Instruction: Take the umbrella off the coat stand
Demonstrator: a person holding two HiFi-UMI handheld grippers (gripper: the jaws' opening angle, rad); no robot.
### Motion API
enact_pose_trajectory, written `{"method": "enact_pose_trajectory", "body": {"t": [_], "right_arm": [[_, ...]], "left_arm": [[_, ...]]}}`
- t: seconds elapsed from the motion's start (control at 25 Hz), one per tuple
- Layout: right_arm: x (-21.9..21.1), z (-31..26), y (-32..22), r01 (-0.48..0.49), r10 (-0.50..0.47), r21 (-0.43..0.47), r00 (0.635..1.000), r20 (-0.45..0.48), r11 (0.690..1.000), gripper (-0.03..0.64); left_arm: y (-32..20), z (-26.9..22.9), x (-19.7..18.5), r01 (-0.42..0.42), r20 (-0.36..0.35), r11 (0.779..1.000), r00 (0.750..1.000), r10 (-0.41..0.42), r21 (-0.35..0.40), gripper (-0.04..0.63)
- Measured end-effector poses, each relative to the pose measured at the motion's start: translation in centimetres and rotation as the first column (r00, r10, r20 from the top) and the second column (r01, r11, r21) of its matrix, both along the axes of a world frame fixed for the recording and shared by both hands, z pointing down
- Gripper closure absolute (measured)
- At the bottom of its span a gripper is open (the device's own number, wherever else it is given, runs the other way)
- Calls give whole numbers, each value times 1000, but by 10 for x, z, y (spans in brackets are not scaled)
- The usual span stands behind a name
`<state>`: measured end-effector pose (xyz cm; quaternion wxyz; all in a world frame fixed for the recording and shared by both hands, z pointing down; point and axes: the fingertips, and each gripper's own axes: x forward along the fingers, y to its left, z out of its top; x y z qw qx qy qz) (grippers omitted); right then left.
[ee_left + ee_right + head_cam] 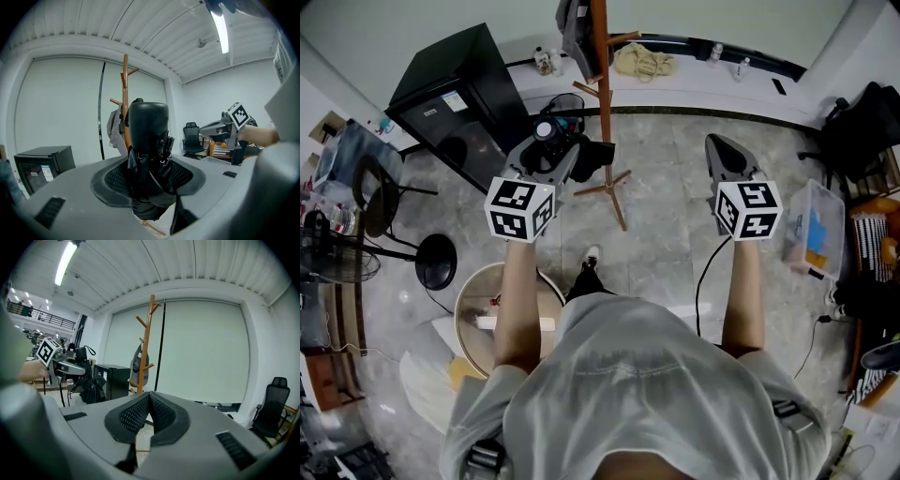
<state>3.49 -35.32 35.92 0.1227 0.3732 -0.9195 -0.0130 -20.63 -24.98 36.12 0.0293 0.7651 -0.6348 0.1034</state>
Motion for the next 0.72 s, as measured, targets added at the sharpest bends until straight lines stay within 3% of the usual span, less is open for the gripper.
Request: {"method": "enact_pose_trajectory", "body": {"t": [0.72], "right_arm": [[-1, 8, -6, -7, 6, -11, 1000, -11, 1000, 595]], "left_arm": [[-9, 9, -1, -13, -20, 1000, 1000, 13, -25, 367]]}}
